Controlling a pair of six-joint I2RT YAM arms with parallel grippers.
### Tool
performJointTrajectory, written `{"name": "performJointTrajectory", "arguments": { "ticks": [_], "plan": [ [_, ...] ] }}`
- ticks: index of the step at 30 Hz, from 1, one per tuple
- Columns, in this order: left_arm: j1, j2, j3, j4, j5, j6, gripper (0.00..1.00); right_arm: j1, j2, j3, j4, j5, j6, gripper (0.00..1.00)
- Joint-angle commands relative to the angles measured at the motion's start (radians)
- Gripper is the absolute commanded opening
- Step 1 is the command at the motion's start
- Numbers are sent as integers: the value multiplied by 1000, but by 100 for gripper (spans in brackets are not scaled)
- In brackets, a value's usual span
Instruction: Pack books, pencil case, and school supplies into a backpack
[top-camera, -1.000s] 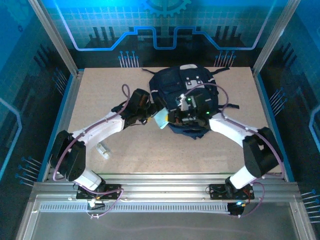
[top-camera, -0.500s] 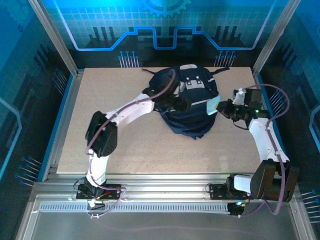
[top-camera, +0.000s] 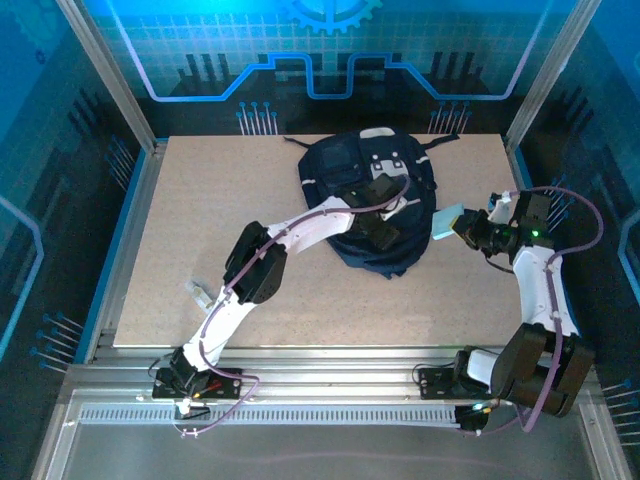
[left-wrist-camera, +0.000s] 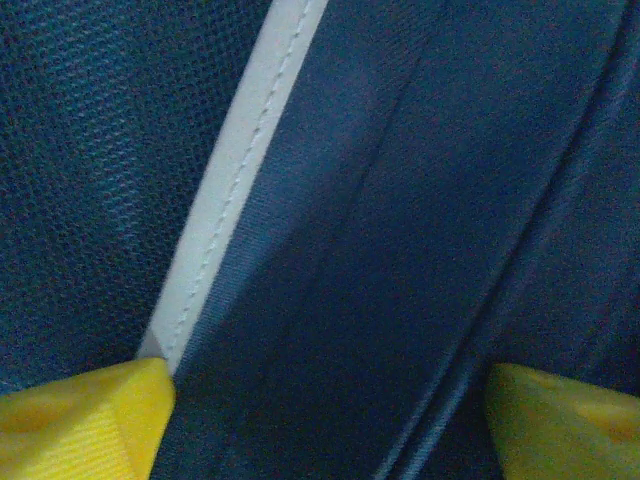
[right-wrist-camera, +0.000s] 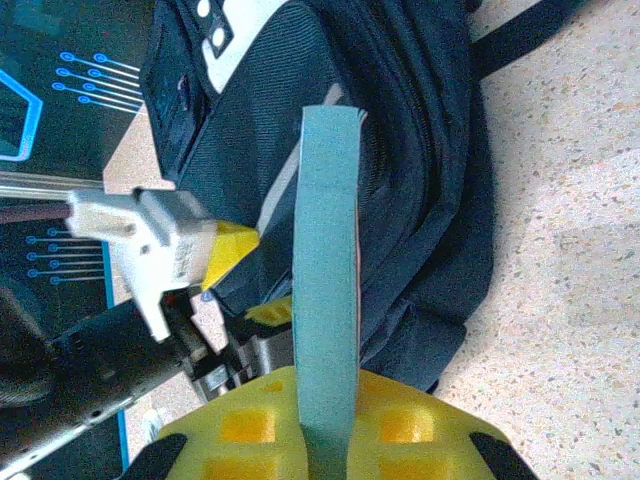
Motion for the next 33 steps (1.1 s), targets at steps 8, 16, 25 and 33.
{"name": "performJointTrajectory", "arguments": {
  "ticks": [8, 16, 25, 33],
  "plan": [
    [17, -27, 47, -31, 12, 63, 0, 38, -41, -27, -15, -43, -4, 3],
    [53, -124, 90, -111, 160, -10, 0, 166, -32, -53, 76, -48, 83, 3],
    [111, -164, 146, -97, 311, -158, 0, 318, 116, 11, 272, -62, 220, 2],
    [135, -139, 238, -114, 335, -247, 0, 388, 302, 67, 513, -51, 387, 3]
  ]
}}
